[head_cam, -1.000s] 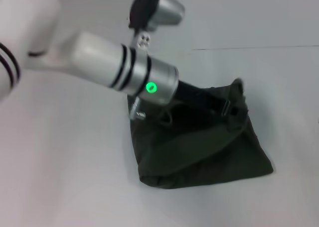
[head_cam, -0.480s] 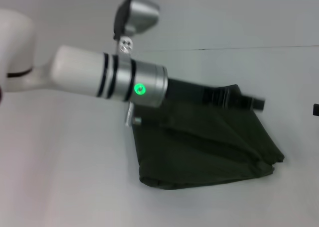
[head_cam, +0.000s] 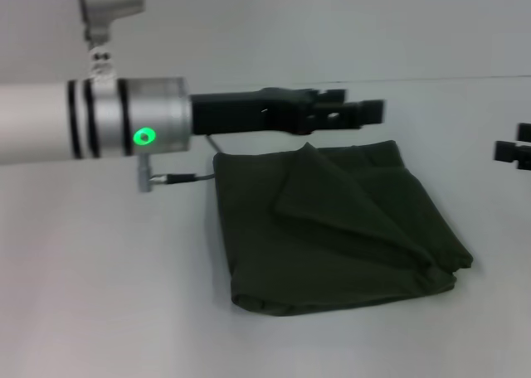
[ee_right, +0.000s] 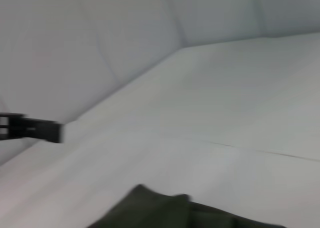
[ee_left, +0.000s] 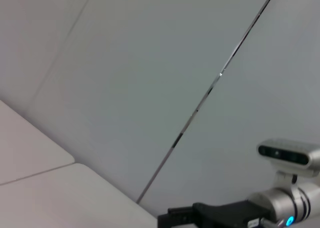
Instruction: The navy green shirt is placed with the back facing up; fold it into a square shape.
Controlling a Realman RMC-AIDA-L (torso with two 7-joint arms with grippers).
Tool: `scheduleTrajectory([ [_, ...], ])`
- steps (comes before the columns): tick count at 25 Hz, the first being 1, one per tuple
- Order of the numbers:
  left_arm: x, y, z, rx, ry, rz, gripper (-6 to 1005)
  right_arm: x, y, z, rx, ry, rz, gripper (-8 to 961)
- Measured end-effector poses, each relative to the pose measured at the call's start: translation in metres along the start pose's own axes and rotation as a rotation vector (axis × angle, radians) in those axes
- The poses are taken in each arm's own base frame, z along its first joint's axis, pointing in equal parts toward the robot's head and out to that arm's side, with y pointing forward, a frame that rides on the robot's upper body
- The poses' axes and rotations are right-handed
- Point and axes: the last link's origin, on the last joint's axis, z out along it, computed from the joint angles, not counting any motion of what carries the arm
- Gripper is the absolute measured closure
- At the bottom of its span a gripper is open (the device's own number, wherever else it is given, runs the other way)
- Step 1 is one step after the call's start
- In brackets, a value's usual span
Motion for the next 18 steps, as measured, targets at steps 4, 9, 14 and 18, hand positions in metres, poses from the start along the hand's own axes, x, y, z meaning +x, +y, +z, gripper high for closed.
scheduleTrajectory([
  [4, -0.008, -0.006, -0.021, 0.026, 0.019, 0.027, 259, -0.017, 0.012, 0.018, -0.082, 0.028, -0.081, 72],
  [9, -0.018, -0.016, -0.058, 0.082, 0.078, 0.090, 51, -0.035, 0.027, 0.045, -0.161, 0.089, -0.192, 73],
  [14, -0.049, -0.015, -0.102, 0.130, 0.122, 0.205, 33, -0.052, 0.039, 0.065, -0.207, 0.152, -0.291, 73],
  [18, -0.066, -0.016, -0.133, 0.195, 0.139, 0.217, 39, -0.062, 0.053, 0.084, -0.256, 0.232, -0.352, 73],
])
